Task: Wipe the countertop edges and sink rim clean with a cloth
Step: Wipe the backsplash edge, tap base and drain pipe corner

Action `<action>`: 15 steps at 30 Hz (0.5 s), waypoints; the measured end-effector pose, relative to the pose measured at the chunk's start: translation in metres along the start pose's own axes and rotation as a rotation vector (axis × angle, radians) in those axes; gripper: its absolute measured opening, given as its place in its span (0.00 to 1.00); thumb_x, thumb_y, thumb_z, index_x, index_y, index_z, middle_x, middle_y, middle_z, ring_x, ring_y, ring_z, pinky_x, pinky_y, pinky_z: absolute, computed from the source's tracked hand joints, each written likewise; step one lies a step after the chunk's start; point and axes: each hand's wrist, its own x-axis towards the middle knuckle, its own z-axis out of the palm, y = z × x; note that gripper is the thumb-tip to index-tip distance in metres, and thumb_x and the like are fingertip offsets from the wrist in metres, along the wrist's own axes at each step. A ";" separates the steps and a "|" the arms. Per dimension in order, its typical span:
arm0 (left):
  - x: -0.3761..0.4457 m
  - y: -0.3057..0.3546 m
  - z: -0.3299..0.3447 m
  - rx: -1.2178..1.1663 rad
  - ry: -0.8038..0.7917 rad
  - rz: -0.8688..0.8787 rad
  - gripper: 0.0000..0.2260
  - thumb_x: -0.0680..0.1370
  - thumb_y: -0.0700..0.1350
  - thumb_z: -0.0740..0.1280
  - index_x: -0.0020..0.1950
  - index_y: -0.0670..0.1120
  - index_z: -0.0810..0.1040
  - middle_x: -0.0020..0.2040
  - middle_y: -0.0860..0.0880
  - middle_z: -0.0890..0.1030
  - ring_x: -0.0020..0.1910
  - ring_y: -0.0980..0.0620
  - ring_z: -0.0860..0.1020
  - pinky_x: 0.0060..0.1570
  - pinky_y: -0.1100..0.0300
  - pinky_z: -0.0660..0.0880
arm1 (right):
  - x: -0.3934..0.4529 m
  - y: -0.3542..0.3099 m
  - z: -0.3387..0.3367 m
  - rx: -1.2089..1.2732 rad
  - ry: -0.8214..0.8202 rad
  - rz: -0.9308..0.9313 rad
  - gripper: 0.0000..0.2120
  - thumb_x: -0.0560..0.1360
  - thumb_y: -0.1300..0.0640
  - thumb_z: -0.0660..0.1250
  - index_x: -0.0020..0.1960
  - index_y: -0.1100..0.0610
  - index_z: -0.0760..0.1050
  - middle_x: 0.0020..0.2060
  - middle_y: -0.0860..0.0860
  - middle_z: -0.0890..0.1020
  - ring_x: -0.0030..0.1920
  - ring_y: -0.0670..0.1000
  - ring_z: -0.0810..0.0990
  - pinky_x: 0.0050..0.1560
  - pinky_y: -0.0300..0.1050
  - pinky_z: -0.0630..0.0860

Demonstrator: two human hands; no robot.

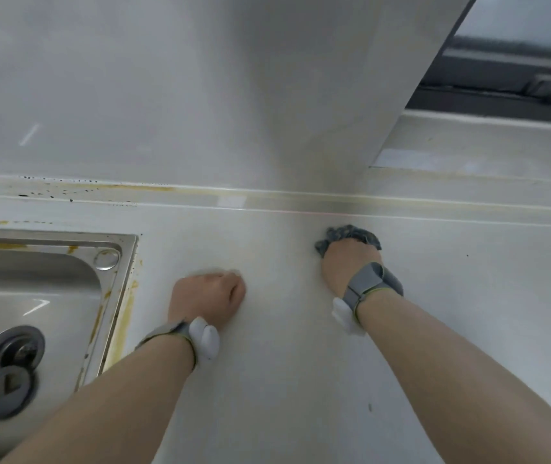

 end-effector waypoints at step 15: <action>-0.002 -0.004 0.011 -0.027 0.086 -0.035 0.16 0.78 0.53 0.62 0.32 0.48 0.67 0.26 0.50 0.72 0.24 0.46 0.72 0.24 0.59 0.70 | 0.050 0.001 -0.019 0.116 0.083 0.094 0.19 0.82 0.51 0.49 0.59 0.55 0.77 0.56 0.55 0.81 0.56 0.55 0.79 0.51 0.46 0.72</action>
